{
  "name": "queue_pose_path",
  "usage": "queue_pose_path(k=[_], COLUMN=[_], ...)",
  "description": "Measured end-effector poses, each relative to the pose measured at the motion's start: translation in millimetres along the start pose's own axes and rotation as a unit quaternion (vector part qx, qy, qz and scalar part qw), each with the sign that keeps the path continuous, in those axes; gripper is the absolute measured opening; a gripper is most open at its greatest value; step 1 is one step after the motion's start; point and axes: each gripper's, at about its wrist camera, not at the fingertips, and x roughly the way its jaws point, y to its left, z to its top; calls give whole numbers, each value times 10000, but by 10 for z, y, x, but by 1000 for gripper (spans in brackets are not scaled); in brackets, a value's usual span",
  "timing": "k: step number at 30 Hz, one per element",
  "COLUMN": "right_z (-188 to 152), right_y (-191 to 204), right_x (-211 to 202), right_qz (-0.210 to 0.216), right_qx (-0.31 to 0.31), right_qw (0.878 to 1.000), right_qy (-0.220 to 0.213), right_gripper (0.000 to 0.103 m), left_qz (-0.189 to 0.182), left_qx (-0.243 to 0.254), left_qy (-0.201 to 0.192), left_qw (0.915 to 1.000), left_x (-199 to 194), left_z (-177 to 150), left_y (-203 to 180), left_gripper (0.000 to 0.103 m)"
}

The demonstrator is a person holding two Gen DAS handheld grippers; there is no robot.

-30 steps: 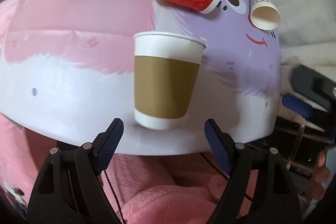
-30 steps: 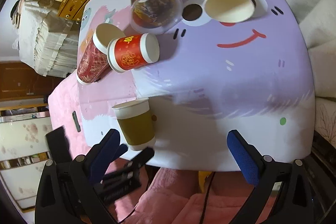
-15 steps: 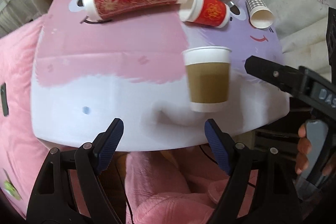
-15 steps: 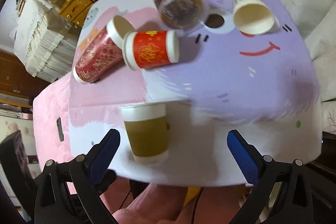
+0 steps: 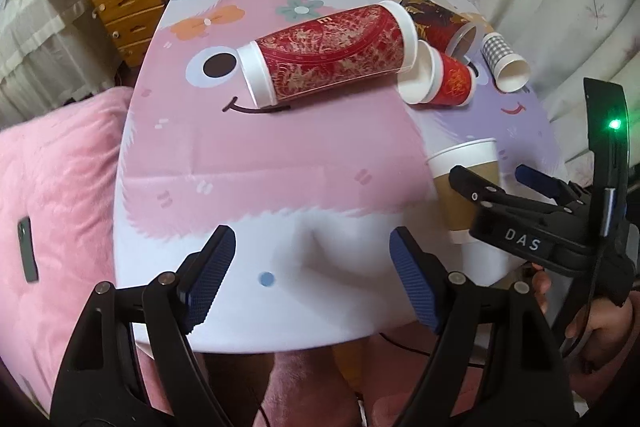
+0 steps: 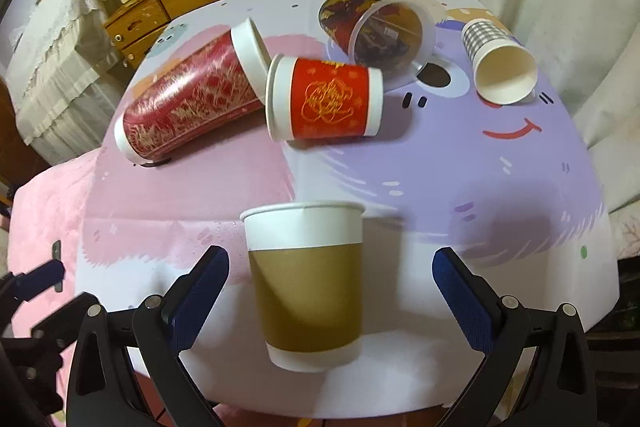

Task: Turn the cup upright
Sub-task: 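Grasp the upright brown cup with the right gripper, then carry the cup with the right gripper, set it down upright, release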

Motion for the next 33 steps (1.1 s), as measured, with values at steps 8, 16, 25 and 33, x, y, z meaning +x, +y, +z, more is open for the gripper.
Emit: queue_pose_path(k=[8, 16, 25, 33], right_z=[-11, 53, -64, -273], right_y=[138, 306, 358, 252], right_x=[185, 57, -433, -230], right_qz=[-199, -112, -284, -849], right_qx=[40, -383, -288, 156], right_qw=[9998, 9987, 9737, 9534], right_qy=[-78, -327, -2244, -2891], right_gripper=[97, 67, 67, 67], left_qz=[5, -54, -77, -3], left_qx=[362, 437, 472, 538], left_qy=[0, -314, -358, -441], left_qw=[9993, 9985, 9982, 9976], left_x=[-12, -219, -245, -286], left_z=[-24, 26, 26, -13], left_y=[26, 60, 64, 90], left_gripper=[77, 77, 77, 77])
